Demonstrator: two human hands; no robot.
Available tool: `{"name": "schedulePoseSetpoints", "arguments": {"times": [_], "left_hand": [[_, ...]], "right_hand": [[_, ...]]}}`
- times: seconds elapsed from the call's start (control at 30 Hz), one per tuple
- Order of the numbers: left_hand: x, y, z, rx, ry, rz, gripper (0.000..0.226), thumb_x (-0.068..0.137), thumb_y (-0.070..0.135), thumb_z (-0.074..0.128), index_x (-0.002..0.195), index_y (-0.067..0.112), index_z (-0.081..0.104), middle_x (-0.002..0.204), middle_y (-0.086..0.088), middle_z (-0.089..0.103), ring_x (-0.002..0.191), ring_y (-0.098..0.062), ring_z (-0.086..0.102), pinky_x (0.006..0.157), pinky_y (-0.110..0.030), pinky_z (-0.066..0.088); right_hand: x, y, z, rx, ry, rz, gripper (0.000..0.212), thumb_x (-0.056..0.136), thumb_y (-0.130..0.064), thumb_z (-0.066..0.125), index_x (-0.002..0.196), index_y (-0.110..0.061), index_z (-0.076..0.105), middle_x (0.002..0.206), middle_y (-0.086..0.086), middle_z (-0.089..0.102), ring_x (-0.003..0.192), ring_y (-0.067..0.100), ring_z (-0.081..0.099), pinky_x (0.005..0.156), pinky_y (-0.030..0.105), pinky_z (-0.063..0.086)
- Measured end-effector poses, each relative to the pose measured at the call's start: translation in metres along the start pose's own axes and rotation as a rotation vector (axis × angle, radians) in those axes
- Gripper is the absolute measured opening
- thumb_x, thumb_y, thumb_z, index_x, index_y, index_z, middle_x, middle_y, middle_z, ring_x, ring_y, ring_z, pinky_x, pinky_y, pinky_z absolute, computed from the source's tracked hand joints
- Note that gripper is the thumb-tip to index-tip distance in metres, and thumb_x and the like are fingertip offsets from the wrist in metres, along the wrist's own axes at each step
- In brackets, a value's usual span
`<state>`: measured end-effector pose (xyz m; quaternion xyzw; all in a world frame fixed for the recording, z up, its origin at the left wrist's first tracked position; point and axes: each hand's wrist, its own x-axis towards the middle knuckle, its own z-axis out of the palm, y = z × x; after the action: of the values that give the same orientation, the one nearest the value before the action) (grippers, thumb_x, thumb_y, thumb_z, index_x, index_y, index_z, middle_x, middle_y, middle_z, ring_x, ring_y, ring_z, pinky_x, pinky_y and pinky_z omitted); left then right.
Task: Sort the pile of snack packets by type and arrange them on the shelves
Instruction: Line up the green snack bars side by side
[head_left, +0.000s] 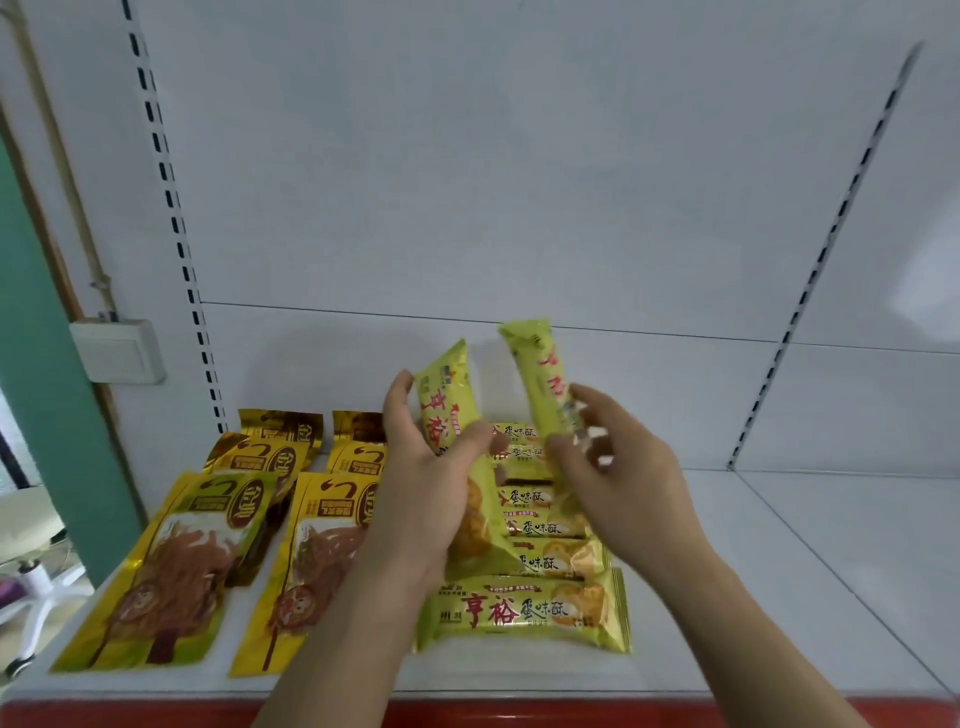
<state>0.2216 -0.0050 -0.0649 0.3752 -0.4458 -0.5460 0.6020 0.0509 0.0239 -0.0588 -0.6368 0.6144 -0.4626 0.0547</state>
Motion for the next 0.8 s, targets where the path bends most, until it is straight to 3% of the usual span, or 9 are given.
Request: {"name": "schedulePoseSetpoints", "arguments": {"times": [0.1,0.2,0.3,0.47,0.57,0.63,0.73,0.8], "left_hand": [[0.009,0.004,-0.018,-0.051,0.11,-0.023,0.068,0.099,0.017,0.066,0.15,0.046,0.031,0.104,-0.007,0.076,0.073,-0.026,0.076,0.061,-0.041,0.061],[0.01,0.002,-0.029,0.0,0.149,-0.027,0.052,0.102,0.039,0.057,0.148,0.049,0.035,0.127,-0.01,0.068,0.09,-0.032,0.075,0.071,-0.045,0.061],[0.007,-0.002,-0.029,-0.07,0.13,-0.062,0.044,0.107,0.03,0.048,0.147,0.044,0.038,0.119,-0.014,0.071,0.068,-0.028,0.073,0.062,-0.039,0.056],[0.003,-0.008,-0.028,-0.131,0.098,-0.051,0.047,0.106,0.017,0.054,0.138,0.048,0.039,0.091,-0.009,0.078,0.085,-0.036,0.074,0.083,-0.053,0.059],[0.0,-0.01,-0.025,-0.121,0.088,-0.047,0.064,0.104,0.014,0.058,0.147,0.054,0.032,0.122,-0.015,0.072,0.106,-0.036,0.072,0.096,-0.06,0.056],[-0.003,-0.013,-0.022,-0.105,0.076,-0.033,0.073,0.102,0.013,0.061,0.149,0.058,0.029,0.135,-0.006,0.064,0.117,-0.031,0.068,0.099,-0.06,0.054],[-0.004,-0.017,-0.016,-0.084,0.071,-0.011,0.078,0.098,0.014,0.067,0.15,0.059,0.029,0.133,0.002,0.063,0.119,-0.022,0.065,0.103,-0.057,0.052],[-0.004,-0.019,-0.013,-0.091,0.109,0.0,0.077,0.094,0.017,0.072,0.148,0.057,0.033,0.13,-0.001,0.064,0.116,-0.024,0.067,0.101,-0.058,0.053]], "right_hand": [[0.018,0.025,-0.007,-0.172,-0.088,-0.091,0.047,0.098,-0.027,0.06,0.144,-0.03,0.05,0.111,-0.014,0.058,0.09,0.006,0.054,0.08,0.023,0.041],[0.021,0.048,0.003,-0.355,-0.298,-0.272,0.043,0.1,-0.022,0.056,0.143,-0.029,0.053,0.125,-0.009,0.063,0.11,0.018,0.054,0.094,0.028,0.043],[0.022,0.06,0.019,-0.486,-0.395,-0.441,0.043,0.097,-0.028,0.05,0.14,-0.031,0.056,0.13,-0.009,0.062,0.12,0.022,0.051,0.099,0.04,0.048],[0.017,0.066,0.033,-0.552,-0.299,-0.465,0.044,0.096,-0.026,0.058,0.14,-0.035,0.054,0.137,0.003,0.052,0.131,0.028,0.045,0.097,0.048,0.049],[0.011,0.063,0.034,-0.57,-0.302,-0.455,0.047,0.098,-0.025,0.055,0.144,-0.034,0.049,0.143,0.004,0.048,0.136,0.029,0.041,0.101,0.049,0.048],[0.005,0.06,0.034,-0.477,-0.239,-0.412,0.045,0.101,-0.023,0.05,0.145,-0.03,0.048,0.143,0.002,0.048,0.135,0.026,0.042,0.104,0.046,0.046],[-0.009,0.044,0.03,-0.208,-0.1,-0.317,0.037,0.103,-0.019,0.047,0.139,-0.021,0.057,0.133,-0.003,0.057,0.125,0.018,0.048,0.104,0.028,0.04],[-0.015,0.037,0.032,-0.217,-0.102,-0.372,0.038,0.1,-0.018,0.044,0.134,-0.018,0.062,0.129,-0.003,0.061,0.122,0.02,0.052,0.102,0.03,0.043]]}}
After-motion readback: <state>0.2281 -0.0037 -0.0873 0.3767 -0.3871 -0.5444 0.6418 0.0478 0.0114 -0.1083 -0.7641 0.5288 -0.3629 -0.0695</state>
